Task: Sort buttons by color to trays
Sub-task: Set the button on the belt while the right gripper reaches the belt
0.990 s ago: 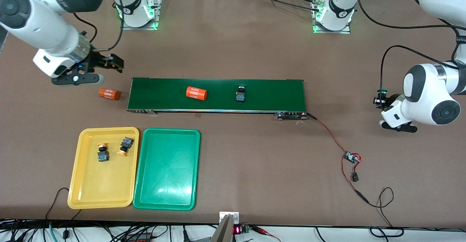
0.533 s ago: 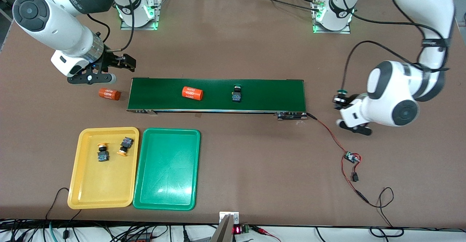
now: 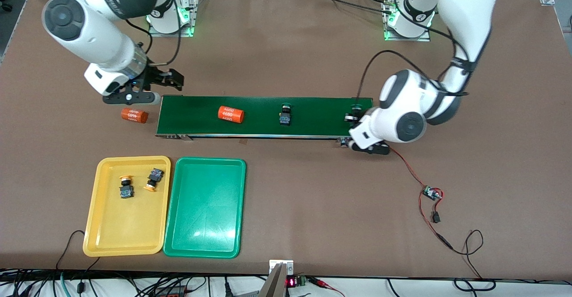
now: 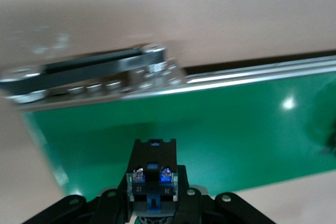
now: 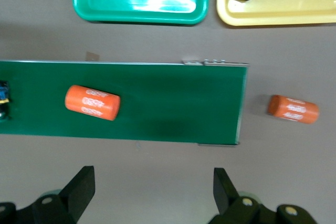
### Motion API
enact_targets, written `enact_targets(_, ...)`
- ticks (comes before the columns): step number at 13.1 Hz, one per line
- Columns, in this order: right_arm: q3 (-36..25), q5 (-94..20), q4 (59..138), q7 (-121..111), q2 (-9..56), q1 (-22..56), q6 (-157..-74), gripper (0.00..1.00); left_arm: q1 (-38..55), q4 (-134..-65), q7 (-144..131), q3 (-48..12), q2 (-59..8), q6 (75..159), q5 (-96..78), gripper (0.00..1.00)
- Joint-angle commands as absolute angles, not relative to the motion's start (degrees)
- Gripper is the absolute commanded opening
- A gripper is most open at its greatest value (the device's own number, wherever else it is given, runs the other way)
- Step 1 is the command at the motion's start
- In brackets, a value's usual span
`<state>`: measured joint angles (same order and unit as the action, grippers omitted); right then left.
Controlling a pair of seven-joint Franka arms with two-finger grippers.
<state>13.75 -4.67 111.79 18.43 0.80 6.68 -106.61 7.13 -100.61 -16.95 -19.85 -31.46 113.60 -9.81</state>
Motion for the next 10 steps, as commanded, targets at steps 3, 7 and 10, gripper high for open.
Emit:
enact_targets(3,17.58,-5.36,113.73,26.27,4.21,8.60,-115.65,1.00,6.95,-100.55,-21.01,-20.74,-31.21,114.36,-10.28,1.00)
enact_targets(7,17.58,-5.10,113.64,31.54,8.25,12.73,-122.50,1.00,4.48,-95.74,-20.74,-17.68,-23.66,105.15,-6.80,1.00)
enact_targets(10,17.58,-4.31,113.56,37.86,10.63,15.73,-126.12,1.00,2.91,-91.06,-19.70,-15.65,-19.62,99.06,3.57,1.00)
